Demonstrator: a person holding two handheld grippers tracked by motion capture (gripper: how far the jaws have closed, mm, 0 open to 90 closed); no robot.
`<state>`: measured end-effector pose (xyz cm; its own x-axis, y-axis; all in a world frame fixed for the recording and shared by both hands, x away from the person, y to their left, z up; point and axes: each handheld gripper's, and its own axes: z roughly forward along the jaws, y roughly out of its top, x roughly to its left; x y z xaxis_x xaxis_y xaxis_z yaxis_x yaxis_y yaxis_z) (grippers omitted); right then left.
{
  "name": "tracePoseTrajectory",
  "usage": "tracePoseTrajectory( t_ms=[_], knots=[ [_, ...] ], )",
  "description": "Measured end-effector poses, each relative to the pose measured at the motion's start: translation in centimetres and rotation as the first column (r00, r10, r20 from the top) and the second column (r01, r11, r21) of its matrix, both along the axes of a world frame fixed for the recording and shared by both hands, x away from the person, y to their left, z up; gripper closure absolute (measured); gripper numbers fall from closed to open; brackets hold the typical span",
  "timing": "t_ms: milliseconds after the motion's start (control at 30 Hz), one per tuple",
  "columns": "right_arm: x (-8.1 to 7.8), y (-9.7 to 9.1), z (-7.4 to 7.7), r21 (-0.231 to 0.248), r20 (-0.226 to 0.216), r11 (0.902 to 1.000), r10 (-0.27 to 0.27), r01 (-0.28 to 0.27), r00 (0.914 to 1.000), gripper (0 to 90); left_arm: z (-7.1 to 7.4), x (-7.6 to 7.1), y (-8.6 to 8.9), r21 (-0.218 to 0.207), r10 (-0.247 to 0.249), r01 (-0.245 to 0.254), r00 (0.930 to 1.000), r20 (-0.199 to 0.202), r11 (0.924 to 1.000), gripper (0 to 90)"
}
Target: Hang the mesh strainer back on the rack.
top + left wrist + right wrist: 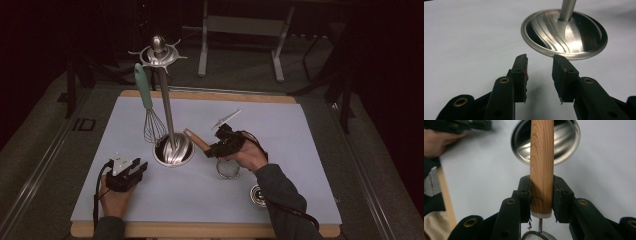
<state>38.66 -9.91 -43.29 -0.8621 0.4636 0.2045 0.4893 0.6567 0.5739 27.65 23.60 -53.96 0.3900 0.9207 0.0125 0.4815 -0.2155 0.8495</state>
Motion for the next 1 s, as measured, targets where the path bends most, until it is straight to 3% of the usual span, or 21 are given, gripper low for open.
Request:
tracePoseTrajectory(
  t_ms=[67,300,433,633,833,1000],
  knots=[
    [0.0,-0.2,0.5,0.026,0.02,0.9991,0.032,-0.032,0.9993,70.6,0.0,0.0,0.0,-0.002,-0.001,0.001,1.0,0.001,1.0,65.1],
    [-0.5,-0.9,2.5,0.043,0.097,0.9926,0.109,-0.113,0.9893,70.6,0.0,-0.1,0.0,-0.005,0.002,-0.002,0.9999,0.012,1.0,64.2],
    [-0.4,-1.4,3.5,0.103,0.119,0.9889,0.095,-0.107,0.9884,70.6,0.0,-0.2,0.1,-0.007,0.005,-0.005,0.9999,0.014,1.0,64.1],
    [-0.3,-2.0,4.7,0.198,0.168,0.9742,0.075,-0.108,0.9829,70.6,0.0,-0.2,0.1,-0.008,0.004,-0.004,0.9999,0.014,1.0,63.9],
    [-0.7,-1.9,5.8,0.236,0.222,0.961,0.09,-0.143,0.9709,70.6,0.0,-0.2,0.1,-0.01,0.004,-0.004,0.9998,0.017,0.9999,63.8],
    [-0.6,-1.7,6.7,0.266,0.239,0.9489,0.106,-0.17,0.9653,70.6,0.0,-0.1,0.1,-0.011,-0.001,0.001,1.0,0.009,0.9999,62.9]
  ],
)
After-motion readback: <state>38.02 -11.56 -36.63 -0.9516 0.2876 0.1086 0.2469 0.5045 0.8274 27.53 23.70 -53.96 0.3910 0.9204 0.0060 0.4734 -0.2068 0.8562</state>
